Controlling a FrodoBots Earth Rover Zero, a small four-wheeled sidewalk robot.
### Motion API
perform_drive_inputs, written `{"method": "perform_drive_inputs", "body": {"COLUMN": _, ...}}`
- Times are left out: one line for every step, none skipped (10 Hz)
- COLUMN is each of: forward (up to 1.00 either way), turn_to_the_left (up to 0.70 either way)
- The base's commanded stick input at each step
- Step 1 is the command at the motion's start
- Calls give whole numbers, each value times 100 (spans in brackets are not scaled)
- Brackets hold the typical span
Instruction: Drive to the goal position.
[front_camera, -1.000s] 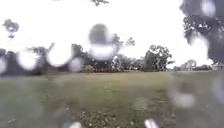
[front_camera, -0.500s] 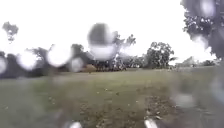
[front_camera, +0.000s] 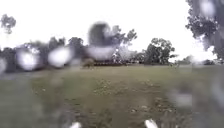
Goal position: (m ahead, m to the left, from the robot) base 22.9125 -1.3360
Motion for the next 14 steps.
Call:
{"method": "perform_drive_inputs", "body": {"forward": 100, "turn_to_the_left": 1}}
{"method": "perform_drive_inputs", "body": {"forward": 100, "turn_to_the_left": 1}}
{"method": "perform_drive_inputs", "body": {"forward": 100, "turn_to_the_left": 1}}
{"method": "perform_drive_inputs", "body": {"forward": 100, "turn_to_the_left": 1}}
{"method": "perform_drive_inputs", "body": {"forward": 100, "turn_to_the_left": 1}}
{"method": "perform_drive_inputs", "body": {"forward": 100, "turn_to_the_left": 1}}
{"method": "perform_drive_inputs", "body": {"forward": 100, "turn_to_the_left": 1}}
{"method": "perform_drive_inputs", "body": {"forward": 100, "turn_to_the_left": 1}}
{"method": "perform_drive_inputs", "body": {"forward": 100, "turn_to_the_left": 1}}
{"method": "perform_drive_inputs", "body": {"forward": 100, "turn_to_the_left": 1}}
{"method": "perform_drive_inputs", "body": {"forward": 100, "turn_to_the_left": 1}}
{"method": "perform_drive_inputs", "body": {"forward": 100, "turn_to_the_left": 1}}
{"method": "perform_drive_inputs", "body": {"forward": 100, "turn_to_the_left": 1}}
{"method": "perform_drive_inputs", "body": {"forward": 100, "turn_to_the_left": 1}}
